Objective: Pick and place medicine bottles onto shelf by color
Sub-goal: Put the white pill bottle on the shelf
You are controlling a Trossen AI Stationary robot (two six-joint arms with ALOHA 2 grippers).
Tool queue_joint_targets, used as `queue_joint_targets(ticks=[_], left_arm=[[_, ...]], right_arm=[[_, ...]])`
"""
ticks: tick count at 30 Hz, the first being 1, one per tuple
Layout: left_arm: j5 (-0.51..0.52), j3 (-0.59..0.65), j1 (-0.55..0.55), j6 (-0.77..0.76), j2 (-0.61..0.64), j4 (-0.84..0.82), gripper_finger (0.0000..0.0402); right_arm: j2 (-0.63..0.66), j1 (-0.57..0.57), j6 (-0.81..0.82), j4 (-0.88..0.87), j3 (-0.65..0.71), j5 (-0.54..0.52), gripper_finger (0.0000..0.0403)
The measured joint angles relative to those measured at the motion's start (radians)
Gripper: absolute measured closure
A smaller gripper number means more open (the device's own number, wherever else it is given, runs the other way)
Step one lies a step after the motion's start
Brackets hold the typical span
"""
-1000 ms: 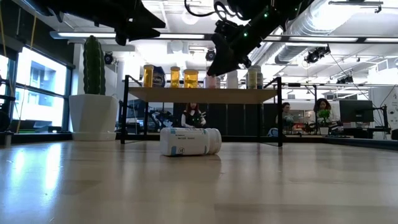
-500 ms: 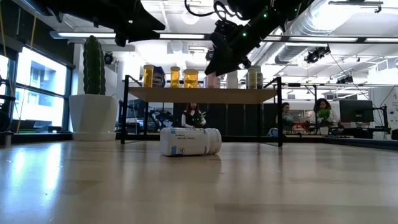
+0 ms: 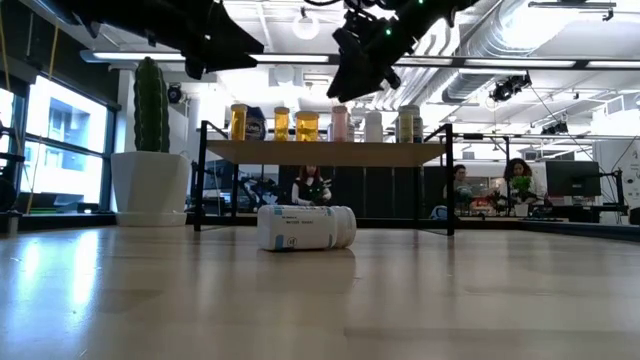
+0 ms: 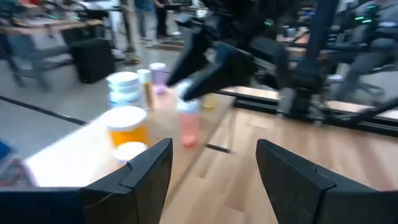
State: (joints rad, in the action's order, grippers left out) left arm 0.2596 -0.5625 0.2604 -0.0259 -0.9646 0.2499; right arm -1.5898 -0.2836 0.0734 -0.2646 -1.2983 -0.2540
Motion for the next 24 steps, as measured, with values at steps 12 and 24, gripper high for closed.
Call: queue_joint_targets(ticks=[12, 24], left_arm=[[-0.053, -0.142, -0.086, -0.041, 0.000, -0.319, 0.0179], [-0.031, -0.315, -0.178, -0.116, 0.000, -0.554, 0.0179]], right_arm=[[0.000, 0.031, 0.085, -0.114, -0.148, 0.002, 0.0221], [0.000, 0.043, 0.056, -0.224, -0.348, 0.002, 0.0221]])
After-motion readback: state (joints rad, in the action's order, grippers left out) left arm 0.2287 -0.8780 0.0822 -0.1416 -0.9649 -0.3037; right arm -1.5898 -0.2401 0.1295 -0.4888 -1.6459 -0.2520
